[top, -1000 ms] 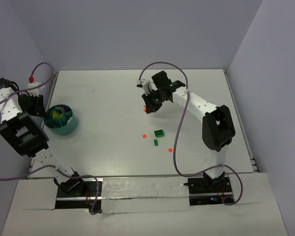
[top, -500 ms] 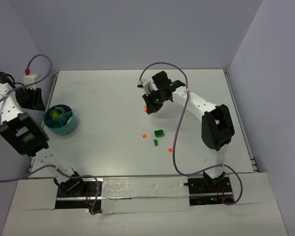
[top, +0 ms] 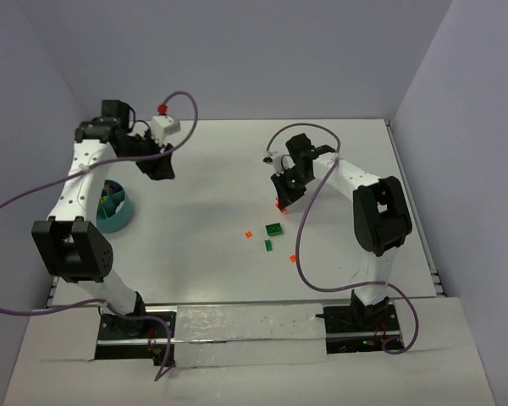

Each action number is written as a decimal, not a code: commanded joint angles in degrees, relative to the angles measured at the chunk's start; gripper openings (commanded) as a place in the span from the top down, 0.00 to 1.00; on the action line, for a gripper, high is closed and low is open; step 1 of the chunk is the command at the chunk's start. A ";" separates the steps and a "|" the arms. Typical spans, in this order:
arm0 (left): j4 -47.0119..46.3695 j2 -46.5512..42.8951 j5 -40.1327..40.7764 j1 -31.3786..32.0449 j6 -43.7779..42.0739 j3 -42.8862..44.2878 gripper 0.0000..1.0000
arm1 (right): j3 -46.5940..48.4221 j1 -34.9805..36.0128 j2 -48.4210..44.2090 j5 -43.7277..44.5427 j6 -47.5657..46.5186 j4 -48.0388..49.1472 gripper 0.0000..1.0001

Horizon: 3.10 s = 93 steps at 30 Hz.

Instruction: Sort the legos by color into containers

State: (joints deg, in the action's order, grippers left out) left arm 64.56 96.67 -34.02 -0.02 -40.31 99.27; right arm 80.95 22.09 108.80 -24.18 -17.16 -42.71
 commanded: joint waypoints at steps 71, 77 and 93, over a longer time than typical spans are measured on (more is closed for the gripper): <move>4.01 -9.59 -33.90 12.26 -24.36 -15.24 1.00 | 37.33 11.27 7.47 -39.28 -9.89 -13.37 0.19; 14.34 -12.47 -26.81 3.02 -29.65 -16.26 1.00 | 36.73 9.89 6.83 -37.98 -9.20 -11.77 0.00; 14.70 -19.51 -2.83 -15.37 -27.96 -16.99 1.00 | 28.15 6.41 4.83 -35.42 -9.72 -9.79 0.00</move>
State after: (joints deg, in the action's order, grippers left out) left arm 76.41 75.22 -41.49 -12.68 -68.20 79.64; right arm 110.62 28.34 117.14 -59.33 -26.83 -54.65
